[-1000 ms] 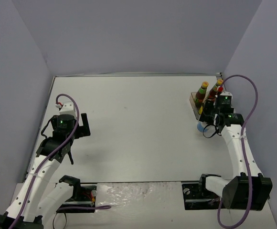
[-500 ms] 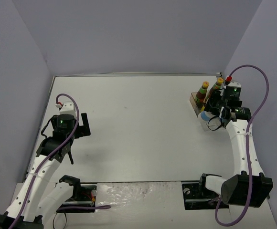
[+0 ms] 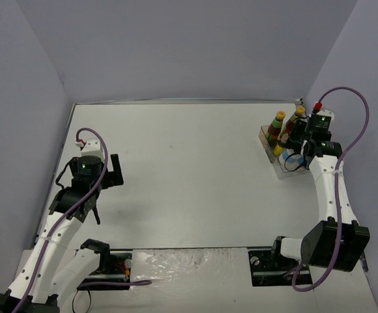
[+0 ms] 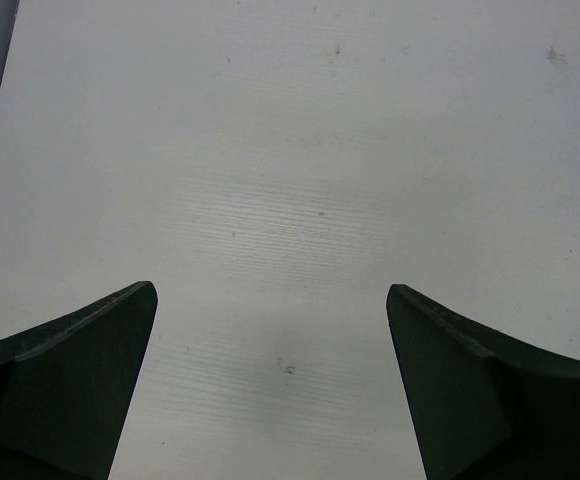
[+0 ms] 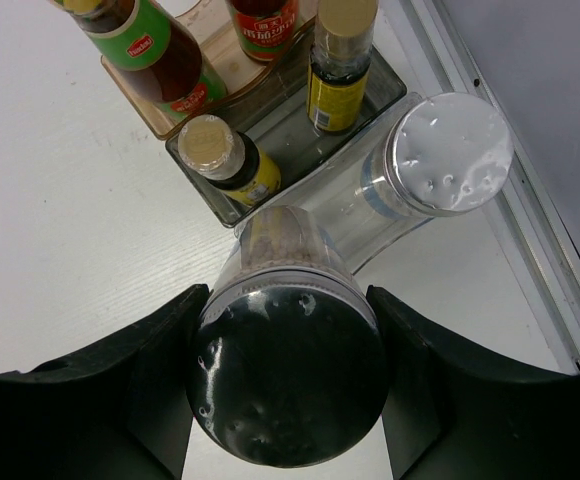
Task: Organize the condiment bottles
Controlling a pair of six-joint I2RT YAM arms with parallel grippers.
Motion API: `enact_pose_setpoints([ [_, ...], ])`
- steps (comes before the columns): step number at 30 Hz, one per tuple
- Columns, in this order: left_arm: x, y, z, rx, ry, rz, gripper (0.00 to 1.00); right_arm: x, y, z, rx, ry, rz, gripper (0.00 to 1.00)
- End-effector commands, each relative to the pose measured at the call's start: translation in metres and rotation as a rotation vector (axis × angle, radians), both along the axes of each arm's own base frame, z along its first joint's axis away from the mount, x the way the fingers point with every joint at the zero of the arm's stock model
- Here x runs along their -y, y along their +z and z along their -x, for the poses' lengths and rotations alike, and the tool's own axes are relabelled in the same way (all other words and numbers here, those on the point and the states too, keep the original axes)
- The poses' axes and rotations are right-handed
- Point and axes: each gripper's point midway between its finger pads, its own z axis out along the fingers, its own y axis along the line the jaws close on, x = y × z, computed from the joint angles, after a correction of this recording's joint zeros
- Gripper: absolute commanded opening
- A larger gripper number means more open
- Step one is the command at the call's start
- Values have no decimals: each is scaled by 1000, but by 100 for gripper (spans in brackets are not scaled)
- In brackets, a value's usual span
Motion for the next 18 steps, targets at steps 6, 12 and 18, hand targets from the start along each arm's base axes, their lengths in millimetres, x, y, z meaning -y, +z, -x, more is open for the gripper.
enact_pose_setpoints([
  [6, -3, 24, -9, 91, 13, 3, 97, 23, 9, -28, 120, -68, 68, 0],
  [12, -3, 25, -9, 94, 11, 3, 97, 25, -14, -20, 78, -94, 65, 0],
  [18, -3, 25, -9, 94, 13, 4, 97, 8, -24, -17, 73, -57, 6, 0],
])
